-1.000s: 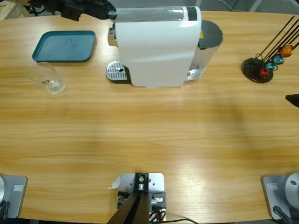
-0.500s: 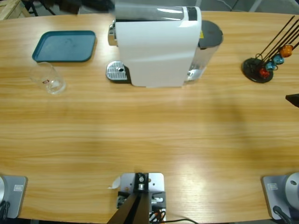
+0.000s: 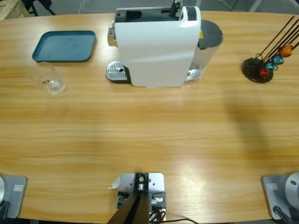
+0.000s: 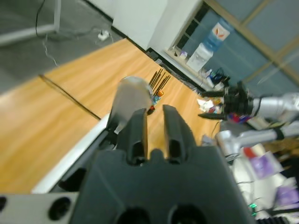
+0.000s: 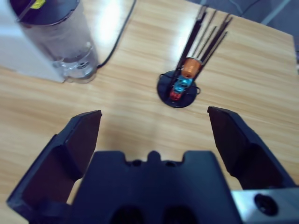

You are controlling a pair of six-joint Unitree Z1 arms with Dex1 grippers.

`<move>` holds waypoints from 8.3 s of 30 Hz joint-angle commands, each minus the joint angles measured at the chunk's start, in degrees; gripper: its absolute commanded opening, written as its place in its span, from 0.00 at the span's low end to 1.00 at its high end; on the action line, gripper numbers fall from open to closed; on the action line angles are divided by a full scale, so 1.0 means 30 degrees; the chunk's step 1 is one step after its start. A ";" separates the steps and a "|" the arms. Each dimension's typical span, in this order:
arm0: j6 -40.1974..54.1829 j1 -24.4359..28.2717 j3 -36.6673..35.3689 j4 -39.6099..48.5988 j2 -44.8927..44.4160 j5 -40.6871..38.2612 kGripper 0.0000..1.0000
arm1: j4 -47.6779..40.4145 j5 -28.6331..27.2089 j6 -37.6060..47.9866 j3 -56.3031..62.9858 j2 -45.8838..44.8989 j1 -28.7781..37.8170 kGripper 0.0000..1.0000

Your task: Pour coffee

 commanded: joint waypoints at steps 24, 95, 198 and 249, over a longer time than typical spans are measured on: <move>1.3239 -0.1479 0.8993 0.5013 -0.6918 0.9517 1.00 | -1.7573 -0.1063 0.1329 0.7568 1.0353 -0.5411 0.64; 1.1551 -0.2007 1.0909 0.3589 -0.6906 0.9212 1.00 | -1.2312 -0.3454 0.1136 0.2177 0.5572 -0.3132 0.00; 1.0292 -0.1391 1.6188 0.4603 -1.2437 1.1321 1.00 | -0.6810 0.3595 -1.1198 -1.1446 1.9552 0.6811 0.62; 0.8850 -0.1391 1.5069 0.4808 -1.2941 1.0454 1.00 | -1.2939 0.1163 1.5186 -0.8082 1.5281 0.6220 0.00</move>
